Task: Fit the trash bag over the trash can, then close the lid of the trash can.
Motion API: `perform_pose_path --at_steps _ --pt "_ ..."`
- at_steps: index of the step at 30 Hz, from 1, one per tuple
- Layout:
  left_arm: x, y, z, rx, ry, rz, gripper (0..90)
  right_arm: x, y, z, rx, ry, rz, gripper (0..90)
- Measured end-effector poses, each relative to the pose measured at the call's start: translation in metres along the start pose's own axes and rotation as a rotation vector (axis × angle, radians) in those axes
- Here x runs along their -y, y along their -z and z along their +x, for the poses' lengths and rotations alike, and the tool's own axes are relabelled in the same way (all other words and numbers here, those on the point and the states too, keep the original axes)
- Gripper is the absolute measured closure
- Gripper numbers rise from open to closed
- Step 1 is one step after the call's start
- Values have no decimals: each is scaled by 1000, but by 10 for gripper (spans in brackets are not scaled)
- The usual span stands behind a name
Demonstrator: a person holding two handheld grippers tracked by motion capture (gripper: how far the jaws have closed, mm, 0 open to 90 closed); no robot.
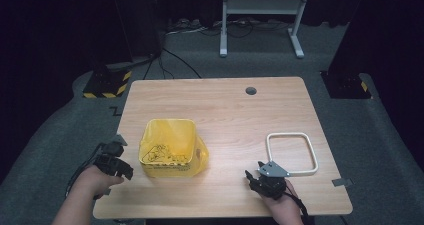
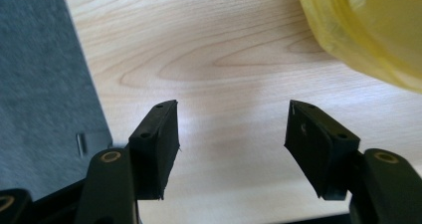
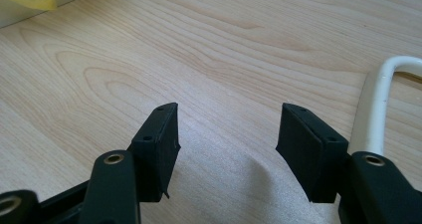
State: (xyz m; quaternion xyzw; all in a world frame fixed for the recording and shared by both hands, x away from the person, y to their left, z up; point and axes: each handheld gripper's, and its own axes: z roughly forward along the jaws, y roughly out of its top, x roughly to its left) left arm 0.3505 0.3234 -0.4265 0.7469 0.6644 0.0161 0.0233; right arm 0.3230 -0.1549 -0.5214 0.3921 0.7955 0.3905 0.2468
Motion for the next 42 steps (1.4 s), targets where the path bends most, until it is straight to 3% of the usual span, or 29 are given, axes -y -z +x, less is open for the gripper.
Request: perform_pose_path --at_steps 1,7,11,14,22,26,29,30,31,33,35,39,42 --pt "0 5 0 9 24 -6 376 0 0 0 0 1 0 412" --pt "-1 38 -2 35 57 -8 402 0 2 2 -6 11 -3 412" --pt "-6 64 -10 32 22 -7 427 1 1 2 -5 13 0 412" --pt "-13 83 -21 42 1 -34 448 1 1 2 -6 11 4 412" --pt "-28 106 -53 69 -48 -77 516 1 1 2 -7 12 10 412" --pt "-38 107 -71 80 -85 -90 573 1 1 2 -9 15 10 412" --pt "-44 101 -85 88 -107 -80 667 1 1 2 -9 15 14 412" --pt "-47 96 -89 64 -113 -66 700 1 1 2 -9 15 14 412" --pt "-47 94 -91 63 -109 -57 754 1 1 2 -12 19 14 412" --pt "-50 81 -93 18 -106 -10 791 1 1 3 -13 22 15 413" --pt "-51 70 -93 5 -97 23 810 1 1 3 -14 22 18 413" --pt "-53 51 -94 3 -97 63 829 1 0 3 -17 25 17 414" --pt "-54 40 -95 25 -97 89 848 1 0 4 -18 24 18 414"
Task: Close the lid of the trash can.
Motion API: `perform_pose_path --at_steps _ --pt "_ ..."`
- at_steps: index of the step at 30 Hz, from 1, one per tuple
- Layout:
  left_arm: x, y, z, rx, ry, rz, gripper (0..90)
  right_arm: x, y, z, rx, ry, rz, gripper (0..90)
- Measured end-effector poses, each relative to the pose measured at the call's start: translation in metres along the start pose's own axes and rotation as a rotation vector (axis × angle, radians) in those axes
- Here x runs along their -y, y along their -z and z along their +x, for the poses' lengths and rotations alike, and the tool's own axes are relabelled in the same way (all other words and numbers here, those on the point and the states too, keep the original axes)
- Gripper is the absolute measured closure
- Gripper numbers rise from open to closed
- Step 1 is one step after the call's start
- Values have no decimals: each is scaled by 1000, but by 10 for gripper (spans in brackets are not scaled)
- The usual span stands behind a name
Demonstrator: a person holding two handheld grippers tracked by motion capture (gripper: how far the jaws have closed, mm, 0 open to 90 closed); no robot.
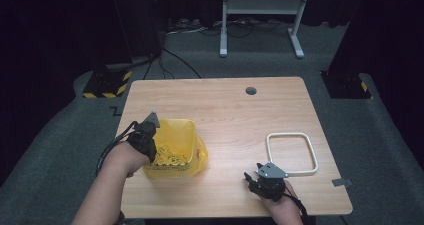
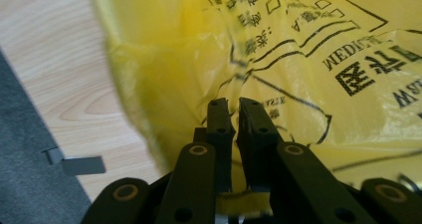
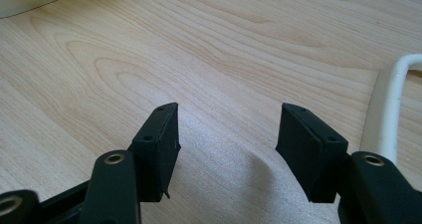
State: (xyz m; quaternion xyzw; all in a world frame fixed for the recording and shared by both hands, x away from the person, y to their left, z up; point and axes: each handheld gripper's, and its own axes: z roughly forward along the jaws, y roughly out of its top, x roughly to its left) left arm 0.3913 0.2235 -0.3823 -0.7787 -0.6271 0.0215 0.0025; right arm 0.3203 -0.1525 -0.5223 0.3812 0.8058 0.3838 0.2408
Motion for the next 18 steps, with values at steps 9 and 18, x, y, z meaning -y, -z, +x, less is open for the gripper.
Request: perform_pose_path --at_steps 9,18 --pt "-5 -15 0 20 4 36 871 0 0 1 -3 11 1 416" --pt "-8 -6 -6 -11 -27 41 786 0 -1 2 -5 17 4 419"
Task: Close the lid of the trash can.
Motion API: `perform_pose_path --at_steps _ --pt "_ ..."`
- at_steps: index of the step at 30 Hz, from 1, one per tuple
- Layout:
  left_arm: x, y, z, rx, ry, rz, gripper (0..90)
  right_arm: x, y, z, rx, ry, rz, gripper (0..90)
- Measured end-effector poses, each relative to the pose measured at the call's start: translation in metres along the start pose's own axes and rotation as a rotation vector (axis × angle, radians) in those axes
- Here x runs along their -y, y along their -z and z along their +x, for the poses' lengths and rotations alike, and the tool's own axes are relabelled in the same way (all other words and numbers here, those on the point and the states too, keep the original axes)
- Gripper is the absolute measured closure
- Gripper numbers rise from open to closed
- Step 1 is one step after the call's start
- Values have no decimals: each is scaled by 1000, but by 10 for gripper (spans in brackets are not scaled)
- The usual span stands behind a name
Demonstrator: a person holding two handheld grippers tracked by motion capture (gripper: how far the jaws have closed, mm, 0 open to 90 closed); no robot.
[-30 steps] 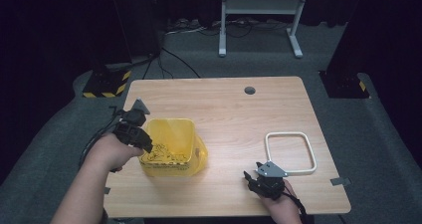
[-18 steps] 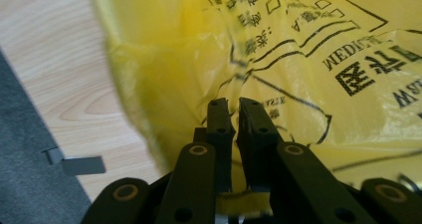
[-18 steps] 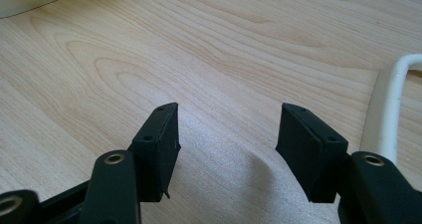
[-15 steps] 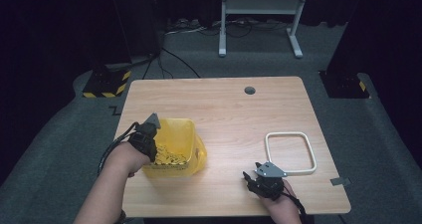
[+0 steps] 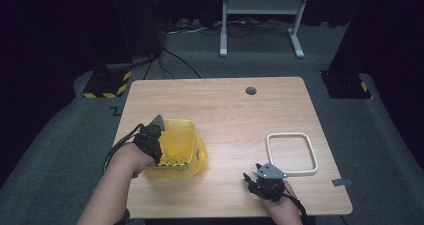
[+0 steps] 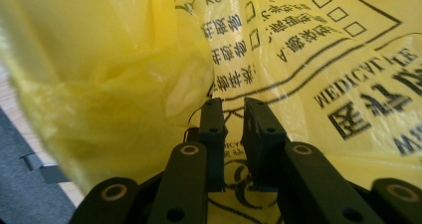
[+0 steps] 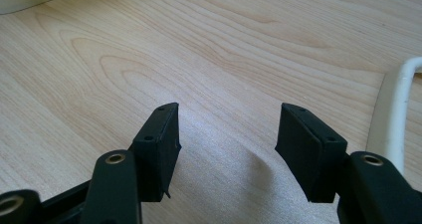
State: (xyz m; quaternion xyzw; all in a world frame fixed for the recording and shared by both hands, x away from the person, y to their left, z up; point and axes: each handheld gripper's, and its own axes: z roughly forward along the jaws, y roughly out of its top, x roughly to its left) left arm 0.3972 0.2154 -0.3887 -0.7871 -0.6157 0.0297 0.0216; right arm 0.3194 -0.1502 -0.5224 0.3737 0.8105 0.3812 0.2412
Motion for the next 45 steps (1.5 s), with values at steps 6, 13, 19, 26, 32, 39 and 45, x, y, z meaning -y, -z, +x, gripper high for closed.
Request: perform_pose_path --at_steps 6,13,19,26,32,39,45 --pt "4 32 -13 45 -13 -74 799 0 0 1 2 2 4 419" --pt "-3 41 -52 125 -100 -100 806 0 -1 2 9 7 10 421" --pt "-13 20 -69 156 -141 -51 824 -1 -1 2 6 15 9 423" --pt "-22 1 -69 159 -134 -18 833 0 -1 2 2 17 11 423" --pt "-26 17 -59 134 -114 -52 826 -1 -1 2 1 17 12 424" --pt "-43 37 -63 125 -121 -141 836 -1 -1 2 1 20 15 428" --pt "-58 10 -69 178 -119 -115 895 -1 -2 2 0 22 17 429"
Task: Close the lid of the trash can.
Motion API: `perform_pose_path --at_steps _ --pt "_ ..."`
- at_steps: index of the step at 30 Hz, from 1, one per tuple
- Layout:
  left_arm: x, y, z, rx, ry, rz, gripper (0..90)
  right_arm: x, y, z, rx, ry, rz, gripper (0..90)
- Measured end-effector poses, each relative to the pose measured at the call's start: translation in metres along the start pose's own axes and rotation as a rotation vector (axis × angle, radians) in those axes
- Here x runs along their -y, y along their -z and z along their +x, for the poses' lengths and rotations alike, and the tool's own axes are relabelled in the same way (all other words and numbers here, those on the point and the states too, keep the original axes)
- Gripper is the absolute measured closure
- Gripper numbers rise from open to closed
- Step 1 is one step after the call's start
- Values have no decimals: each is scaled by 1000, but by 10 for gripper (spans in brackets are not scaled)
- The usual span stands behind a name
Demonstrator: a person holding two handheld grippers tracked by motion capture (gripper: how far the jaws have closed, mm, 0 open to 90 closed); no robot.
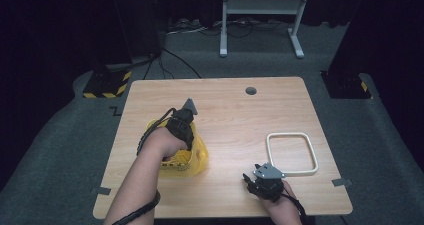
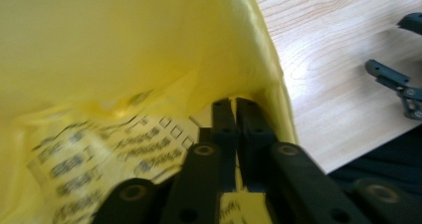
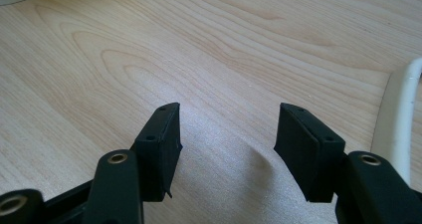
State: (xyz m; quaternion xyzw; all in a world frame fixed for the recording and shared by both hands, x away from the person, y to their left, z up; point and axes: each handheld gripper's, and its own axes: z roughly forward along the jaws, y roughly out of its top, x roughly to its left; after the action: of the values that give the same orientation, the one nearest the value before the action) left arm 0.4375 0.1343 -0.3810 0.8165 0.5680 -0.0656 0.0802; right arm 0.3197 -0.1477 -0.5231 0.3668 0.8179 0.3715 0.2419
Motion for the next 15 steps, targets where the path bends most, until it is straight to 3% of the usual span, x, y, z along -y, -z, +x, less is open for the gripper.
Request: perform_pose_path --at_steps 3,8,12,15 --pt "-1 -13 2 37 5 7 897 0 0 0 1 0 4 429" --pt "-1 -27 9 64 10 18 898 0 0 0 -2 -1 2 430" --pt "1 -20 14 53 14 6 896 0 0 0 0 1 4 430" --pt "1 -7 16 15 13 -10 897 0 0 1 2 2 7 432"
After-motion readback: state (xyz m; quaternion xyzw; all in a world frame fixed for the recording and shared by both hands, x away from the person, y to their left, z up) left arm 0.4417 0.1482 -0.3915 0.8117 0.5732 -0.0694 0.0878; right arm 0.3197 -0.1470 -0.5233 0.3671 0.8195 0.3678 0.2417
